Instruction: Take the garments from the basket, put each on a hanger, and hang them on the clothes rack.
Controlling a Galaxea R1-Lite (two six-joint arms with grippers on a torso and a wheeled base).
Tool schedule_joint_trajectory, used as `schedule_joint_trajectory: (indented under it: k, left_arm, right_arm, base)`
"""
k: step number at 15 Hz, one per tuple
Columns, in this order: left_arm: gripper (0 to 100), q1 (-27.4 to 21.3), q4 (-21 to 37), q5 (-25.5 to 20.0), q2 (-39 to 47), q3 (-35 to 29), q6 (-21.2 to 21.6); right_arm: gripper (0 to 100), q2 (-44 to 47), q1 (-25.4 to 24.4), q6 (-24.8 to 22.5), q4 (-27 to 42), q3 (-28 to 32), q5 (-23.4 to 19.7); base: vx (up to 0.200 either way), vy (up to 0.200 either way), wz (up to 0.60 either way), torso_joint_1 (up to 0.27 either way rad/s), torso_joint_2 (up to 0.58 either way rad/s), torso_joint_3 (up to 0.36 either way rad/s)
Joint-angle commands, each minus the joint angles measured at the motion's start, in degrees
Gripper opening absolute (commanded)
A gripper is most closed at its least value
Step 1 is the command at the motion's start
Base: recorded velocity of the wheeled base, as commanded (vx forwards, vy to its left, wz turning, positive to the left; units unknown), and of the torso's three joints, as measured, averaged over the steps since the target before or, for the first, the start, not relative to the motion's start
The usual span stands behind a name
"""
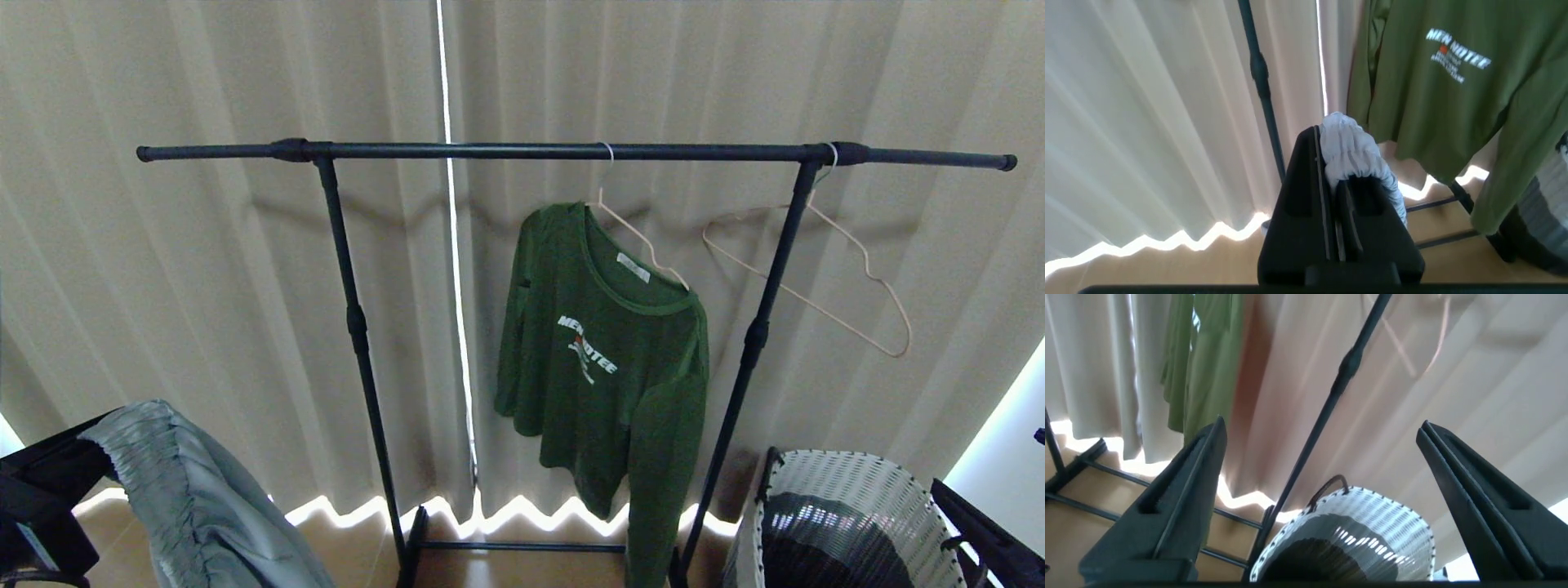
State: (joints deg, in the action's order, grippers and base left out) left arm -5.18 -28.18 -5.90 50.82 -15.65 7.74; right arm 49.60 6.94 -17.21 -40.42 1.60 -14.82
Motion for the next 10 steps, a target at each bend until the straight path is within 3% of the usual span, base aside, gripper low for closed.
schedule_joint_trajectory:
  k: [1,7,10]
  left_arm:
    - [0,0.0,0.0,0.0,0.1,0.0,0.0]
    - [0,-0.1,-0.1,0.0,0.0,0.0,-0.1]
    - [0,-0.1,0.0,-0.1,0.0,-0.1,-0.2]
  right_arm:
    - [100,0.1,0.0,0.0,0.0,0.0,0.0]
    - [100,0.1,0.0,0.0,0.0,-0.1,0.0]
    - [100,0.3,0.0,0.0,0.0,0.2,0.0]
  base:
    - [0.000,0.000,0.00,0.227,-0.50,-0.281]
    - [0.000,0.000,0.00,0.233,-0.52,-0.281]
    - [0.000,0.000,0.00,0.089,-0.19,-0.100]
